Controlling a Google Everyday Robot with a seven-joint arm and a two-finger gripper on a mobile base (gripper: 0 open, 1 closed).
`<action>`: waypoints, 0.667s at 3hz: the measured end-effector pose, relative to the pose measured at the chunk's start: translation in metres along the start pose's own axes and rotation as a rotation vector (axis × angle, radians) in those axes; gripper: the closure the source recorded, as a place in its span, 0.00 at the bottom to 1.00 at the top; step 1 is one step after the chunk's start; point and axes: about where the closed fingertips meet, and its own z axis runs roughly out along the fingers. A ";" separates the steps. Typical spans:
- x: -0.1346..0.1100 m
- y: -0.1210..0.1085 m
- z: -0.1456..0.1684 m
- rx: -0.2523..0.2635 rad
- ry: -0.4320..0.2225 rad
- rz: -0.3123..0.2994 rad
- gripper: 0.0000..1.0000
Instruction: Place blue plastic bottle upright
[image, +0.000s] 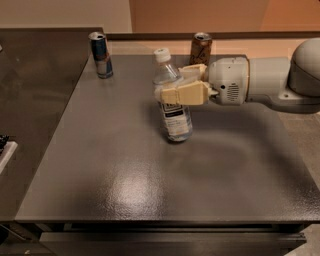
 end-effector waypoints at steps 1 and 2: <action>0.003 0.000 -0.003 -0.054 -0.070 0.000 1.00; 0.005 0.002 -0.004 -0.105 -0.125 -0.019 0.83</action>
Offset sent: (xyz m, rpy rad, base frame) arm -0.0046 -0.0132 -0.0074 0.2013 -0.0663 0.1445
